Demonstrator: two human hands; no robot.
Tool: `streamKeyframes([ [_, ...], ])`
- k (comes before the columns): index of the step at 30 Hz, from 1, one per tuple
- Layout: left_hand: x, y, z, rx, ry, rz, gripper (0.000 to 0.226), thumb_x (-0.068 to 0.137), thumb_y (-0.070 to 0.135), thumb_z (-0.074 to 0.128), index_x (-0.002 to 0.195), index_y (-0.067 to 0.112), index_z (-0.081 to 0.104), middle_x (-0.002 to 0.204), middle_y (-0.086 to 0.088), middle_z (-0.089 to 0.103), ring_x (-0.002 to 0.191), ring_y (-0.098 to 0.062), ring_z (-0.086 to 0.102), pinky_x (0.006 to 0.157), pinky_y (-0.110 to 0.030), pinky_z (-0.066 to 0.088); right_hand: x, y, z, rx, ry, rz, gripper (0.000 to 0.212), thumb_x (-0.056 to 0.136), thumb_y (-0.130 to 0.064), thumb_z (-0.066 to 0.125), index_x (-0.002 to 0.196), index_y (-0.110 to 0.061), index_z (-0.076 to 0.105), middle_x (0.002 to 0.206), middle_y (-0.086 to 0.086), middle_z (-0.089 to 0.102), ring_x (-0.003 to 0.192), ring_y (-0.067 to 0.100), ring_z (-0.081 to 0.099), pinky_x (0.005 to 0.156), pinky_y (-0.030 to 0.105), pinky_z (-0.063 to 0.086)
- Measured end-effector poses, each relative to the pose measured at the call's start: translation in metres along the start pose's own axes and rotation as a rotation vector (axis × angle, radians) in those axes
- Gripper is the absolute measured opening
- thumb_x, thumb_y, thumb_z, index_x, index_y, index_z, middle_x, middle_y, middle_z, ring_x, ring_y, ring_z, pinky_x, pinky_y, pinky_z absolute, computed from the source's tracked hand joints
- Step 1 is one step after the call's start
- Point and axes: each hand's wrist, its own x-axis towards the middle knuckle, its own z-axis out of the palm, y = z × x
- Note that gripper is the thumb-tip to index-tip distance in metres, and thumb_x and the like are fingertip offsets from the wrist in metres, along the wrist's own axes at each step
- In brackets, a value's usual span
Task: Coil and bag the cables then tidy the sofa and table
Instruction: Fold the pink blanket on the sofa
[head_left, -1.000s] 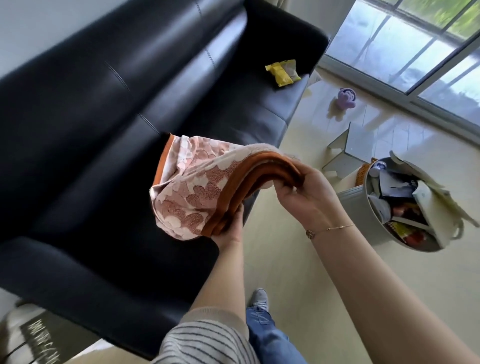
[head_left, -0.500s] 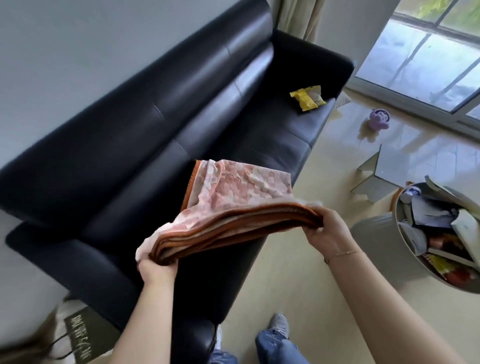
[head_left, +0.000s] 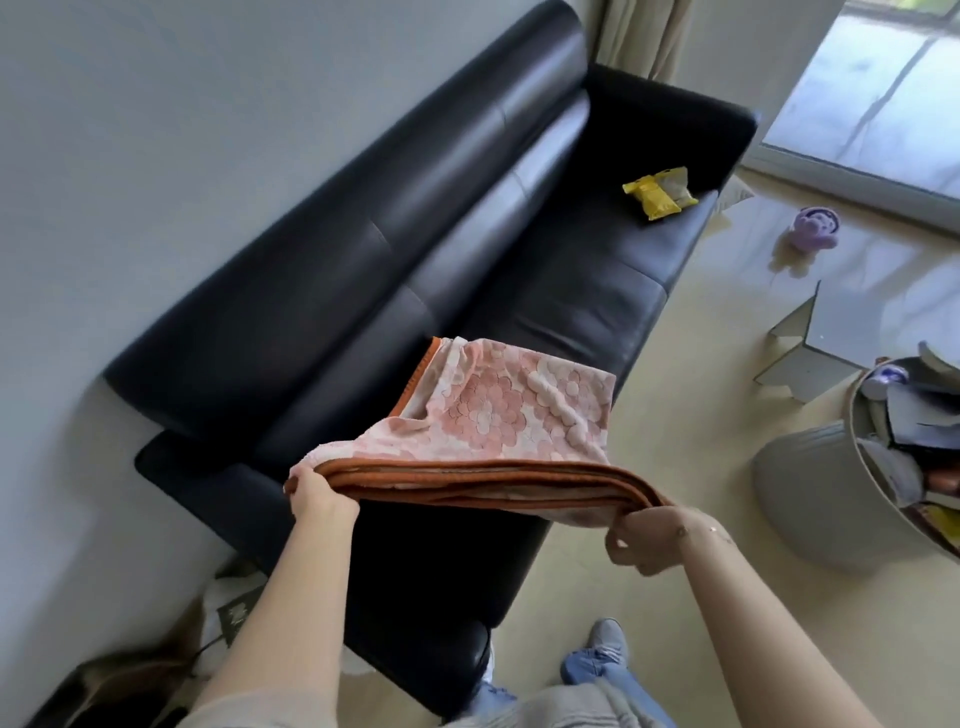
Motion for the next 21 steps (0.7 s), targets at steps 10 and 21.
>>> streamKeyframes([
  [10,-0.018,0.023,0.05,0.138,-0.086,0.185,0.039,0.096,0.041,0.047,0.127,0.019,0.058,0.132,-0.003,0.059,0.118,-0.026,0.058,0.099,-0.029,0.043,-0.022,0.055,0.013,-0.229,-0.432,-0.137,0.016,0.088,-0.015,0.047,0.094,-0.019,0.062,0.073,0.002,0.065,0.07,0.015,0.061,0.07,0.028,0.05],
  [21,-0.085,0.073,0.25,0.004,-0.327,0.115,0.043,0.09,0.043,0.062,0.129,0.025,0.057,0.131,0.002,0.058,0.111,-0.023,0.06,0.088,-0.037,0.05,-0.072,0.0,0.203,0.041,-0.822,-0.139,0.023,0.076,-0.004,0.055,0.058,-0.016,0.049,0.041,0.004,0.048,0.034,0.019,0.048,0.041,0.022,0.048],
])
